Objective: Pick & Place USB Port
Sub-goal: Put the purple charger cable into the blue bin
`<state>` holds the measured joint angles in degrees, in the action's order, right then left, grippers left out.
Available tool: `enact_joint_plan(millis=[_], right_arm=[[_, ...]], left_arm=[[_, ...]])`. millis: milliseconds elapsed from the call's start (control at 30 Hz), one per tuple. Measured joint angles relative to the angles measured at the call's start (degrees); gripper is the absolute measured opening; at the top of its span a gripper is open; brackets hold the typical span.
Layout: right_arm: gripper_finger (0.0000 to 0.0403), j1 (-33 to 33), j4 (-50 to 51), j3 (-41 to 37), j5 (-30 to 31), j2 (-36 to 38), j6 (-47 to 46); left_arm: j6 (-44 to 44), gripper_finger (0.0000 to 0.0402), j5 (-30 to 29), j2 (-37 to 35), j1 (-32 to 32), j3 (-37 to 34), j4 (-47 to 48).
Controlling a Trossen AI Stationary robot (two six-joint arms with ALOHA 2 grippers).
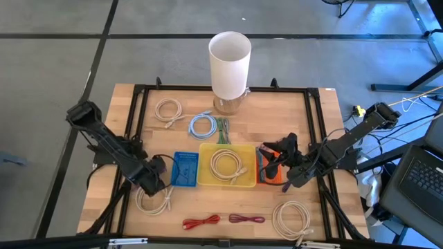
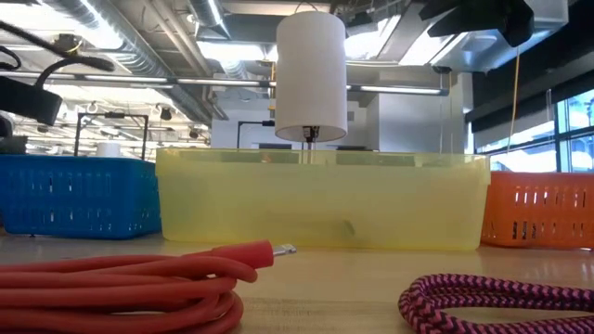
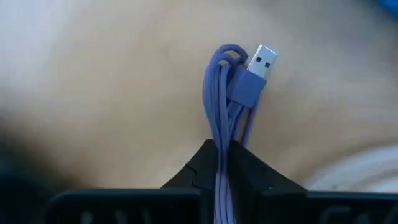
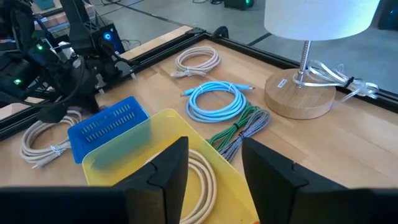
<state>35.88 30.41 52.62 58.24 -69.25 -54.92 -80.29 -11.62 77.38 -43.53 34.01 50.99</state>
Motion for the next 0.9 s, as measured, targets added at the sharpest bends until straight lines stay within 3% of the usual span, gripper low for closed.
enact_joint_plan(millis=[233, 333, 467, 667, 767, 900], right_arm=[[0.0153, 0.02, -0.63, 0.00, -3.16, 0.00, -0.11], [0.0153, 0.00, -0.63, 0.00, -3.78, 0.00, -0.10], [0.0153, 0.00, -0.62, 0.00, -3.87, 0.00, -0.04], [0.0153, 0.00, -0.61, 0.00, -3.87, 0.00, 0.07], [0.0153, 0.00, -0.61, 0.00, -3.87, 0.00, 0.08], [0.0153, 0.00, -0.61, 0.00, -3.87, 0.00, 0.09]], left_arm=[[-4.59, 0.0007, -2.81, -5.95, -2.74, 6.29, 17.01], [-7.25, 0.0005, -11.71, -8.48, -5.29, 10.26, 20.44], [-9.33, 0.0005, -30.54, -10.79, -9.38, 14.73, 19.57], [-15.57, 0.0004, -53.02, -11.02, -11.98, 15.86, 16.54], [-18.84, 0.0004, -59.30, -9.50, -10.27, 15.86, 13.66], [-16.39, 0.0004, -60.51, -6.50, -6.77, 15.86, 5.78]])
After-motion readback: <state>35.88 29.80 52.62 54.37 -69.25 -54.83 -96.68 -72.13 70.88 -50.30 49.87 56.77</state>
